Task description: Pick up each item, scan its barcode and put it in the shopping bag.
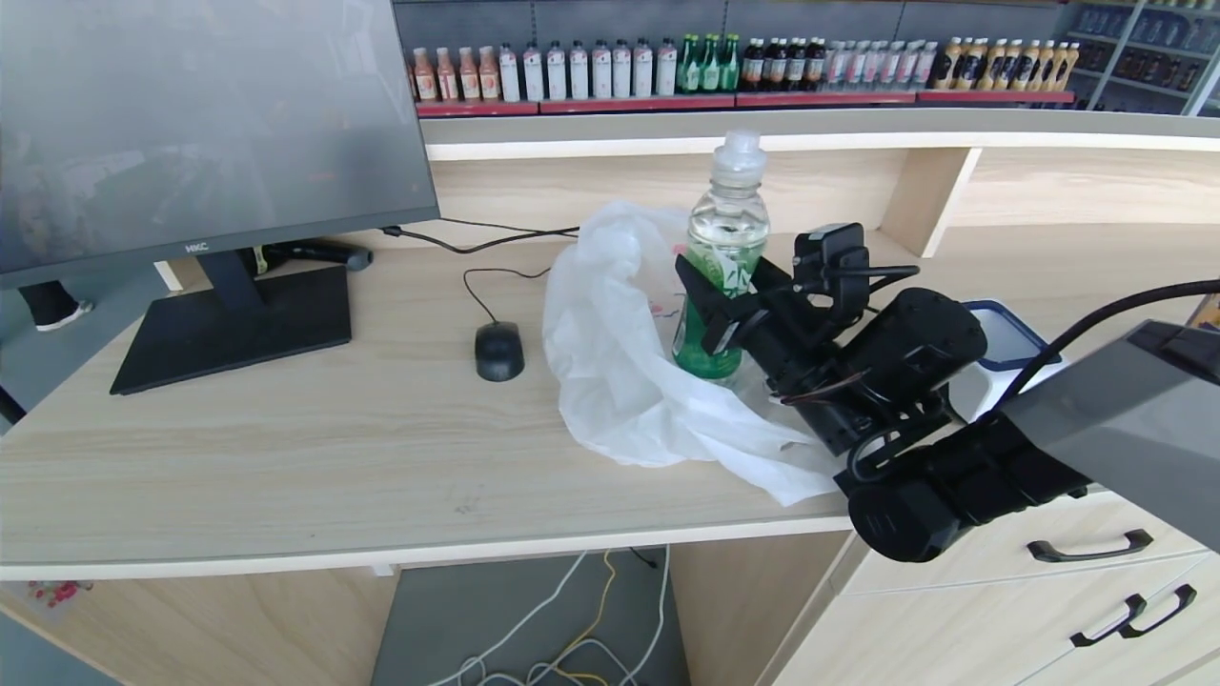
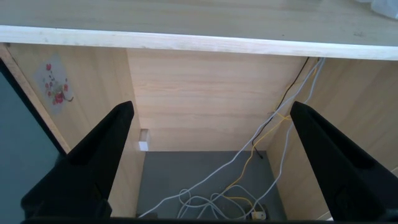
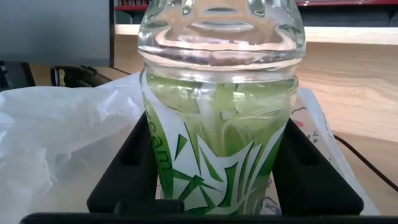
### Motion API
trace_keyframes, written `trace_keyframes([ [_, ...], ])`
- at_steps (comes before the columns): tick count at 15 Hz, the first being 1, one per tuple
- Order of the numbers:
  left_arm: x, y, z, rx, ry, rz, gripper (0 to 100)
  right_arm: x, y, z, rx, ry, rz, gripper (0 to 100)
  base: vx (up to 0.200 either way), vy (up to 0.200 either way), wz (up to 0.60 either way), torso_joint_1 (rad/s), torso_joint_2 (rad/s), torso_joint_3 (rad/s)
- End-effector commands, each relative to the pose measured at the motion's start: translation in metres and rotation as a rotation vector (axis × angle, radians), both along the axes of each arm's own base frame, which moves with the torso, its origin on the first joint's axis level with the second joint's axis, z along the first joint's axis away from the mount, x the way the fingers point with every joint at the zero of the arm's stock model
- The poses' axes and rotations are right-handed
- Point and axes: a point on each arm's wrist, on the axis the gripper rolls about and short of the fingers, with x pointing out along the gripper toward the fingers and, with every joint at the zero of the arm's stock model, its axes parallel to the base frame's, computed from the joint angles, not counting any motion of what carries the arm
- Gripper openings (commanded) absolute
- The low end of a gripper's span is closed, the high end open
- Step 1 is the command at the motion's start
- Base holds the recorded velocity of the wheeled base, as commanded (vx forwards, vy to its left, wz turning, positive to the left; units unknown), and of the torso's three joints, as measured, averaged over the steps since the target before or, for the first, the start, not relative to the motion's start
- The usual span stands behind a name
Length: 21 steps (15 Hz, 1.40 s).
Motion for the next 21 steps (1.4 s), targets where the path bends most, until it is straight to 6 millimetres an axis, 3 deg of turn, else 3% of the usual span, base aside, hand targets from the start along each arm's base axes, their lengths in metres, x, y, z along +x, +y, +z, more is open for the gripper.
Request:
trace_keyframes([
  [1, 0.0, 0.0, 0.0, 0.0, 0.0, -0.001, 100, 0.003, -0.003, -0.004, -0.006, 0.008, -0.01, 0, 0.0, 0.0, 0.0, 0.0, 0.0, 0.0],
  [6, 0.0, 0.0, 0.0, 0.0, 0.0, 0.0, 100, 0.003, -0.002, -0.018, -0.029, 0.05, -0.009, 0, 0.0, 0.0, 0.0, 0.0, 0.0, 0.0],
  [15, 0.0, 0.0, 0.0, 0.0, 0.0, 0.0, 100, 0.004, -0.004, -0.016, -0.015, 0.051, -0.009, 0, 0.0, 0.0, 0.0, 0.0, 0.0, 0.0],
  [16, 0.0, 0.0, 0.0, 0.0, 0.0, -0.001, 100, 0.003, -0.004, -0.015, -0.013, 0.05, -0.007, 100, 0.0, 0.0, 0.0, 0.0, 0.0, 0.0],
  [21, 0.0, 0.0, 0.0, 0.0, 0.0, 0.0, 100, -0.005, -0.008, 0.003, 0.006, 0.016, -0.006, 100, 0.0, 0.0, 0.0, 0.0, 0.0, 0.0],
])
